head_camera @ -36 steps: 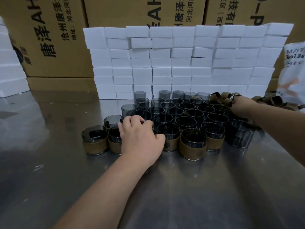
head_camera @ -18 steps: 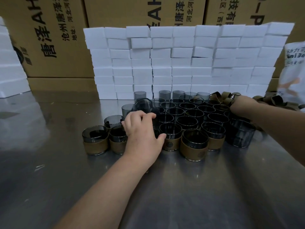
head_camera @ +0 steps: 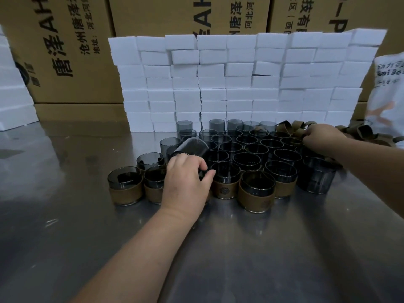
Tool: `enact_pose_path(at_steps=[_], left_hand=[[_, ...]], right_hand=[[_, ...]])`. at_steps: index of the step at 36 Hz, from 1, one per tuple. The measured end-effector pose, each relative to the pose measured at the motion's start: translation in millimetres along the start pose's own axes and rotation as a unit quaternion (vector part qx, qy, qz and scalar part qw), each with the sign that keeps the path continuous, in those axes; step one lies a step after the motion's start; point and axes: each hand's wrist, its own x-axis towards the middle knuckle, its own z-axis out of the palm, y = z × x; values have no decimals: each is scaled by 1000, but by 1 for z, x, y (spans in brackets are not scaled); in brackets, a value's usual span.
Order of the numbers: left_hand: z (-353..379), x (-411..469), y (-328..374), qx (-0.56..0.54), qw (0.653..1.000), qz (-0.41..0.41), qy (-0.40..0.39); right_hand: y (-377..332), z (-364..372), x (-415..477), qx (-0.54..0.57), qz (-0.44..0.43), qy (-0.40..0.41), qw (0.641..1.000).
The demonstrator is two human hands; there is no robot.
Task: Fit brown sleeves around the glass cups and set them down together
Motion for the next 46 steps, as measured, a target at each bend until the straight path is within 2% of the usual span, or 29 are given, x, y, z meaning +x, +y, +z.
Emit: enact_pose_path(at_steps=[9, 13, 18, 22, 25, 29, 36, 41, 46], left_hand=[[-2, -1, 1, -20, 992, 123, 30], [0, -2, -3, -36, 986, 150, 59], [0, -2, -1, -38, 987, 148, 53], [0, -2, -1, -23, 990, 131, 51], [-1, -4, 3, -10, 989, 134, 65], [-2, -4, 8, -23, 989, 122, 79], [-3, -5, 11, -90, 981, 150, 85], [-4, -3, 13, -74, 977, 171, 104], [-5, -3, 16, -57, 979, 166, 105]], right_hand=[[-3, -1, 0, 2, -20, 18, 1000], [-5, -1, -1, 14, -29, 26, 999], [-5, -1, -1, 5, -21, 37, 999], [-6, 1, -2, -29, 24, 32, 999], [-8, 2, -1, -56, 27, 0, 998], [-9, 2, 2, -7, 39, -67, 997], [-6, 2, 1, -15, 26, -67, 997], [3, 1, 0, 3, 12, -37, 999], [1, -6, -1, -31, 27, -98, 994]])
